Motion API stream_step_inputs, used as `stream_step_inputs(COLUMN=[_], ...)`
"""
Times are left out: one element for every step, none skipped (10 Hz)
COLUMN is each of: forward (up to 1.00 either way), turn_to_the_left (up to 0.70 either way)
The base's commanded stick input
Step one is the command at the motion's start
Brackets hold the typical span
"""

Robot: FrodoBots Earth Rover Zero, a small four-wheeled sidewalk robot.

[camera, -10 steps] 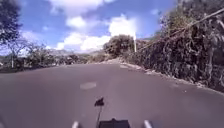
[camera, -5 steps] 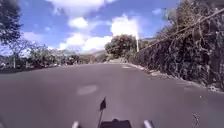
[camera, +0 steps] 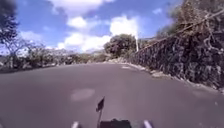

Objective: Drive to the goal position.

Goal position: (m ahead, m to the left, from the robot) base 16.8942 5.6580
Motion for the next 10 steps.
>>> stream_step_inputs(forward=[0.70, 0.70, 0.70, 0.70, 0.70, 0.70, 0.70, 0.70, 0.70, 0.70], turn_to_the_left=[0.00, 0.00, 0.00, 0.00, 0.00, 0.00, 0.00, 0.00, 0.00, 0.00])
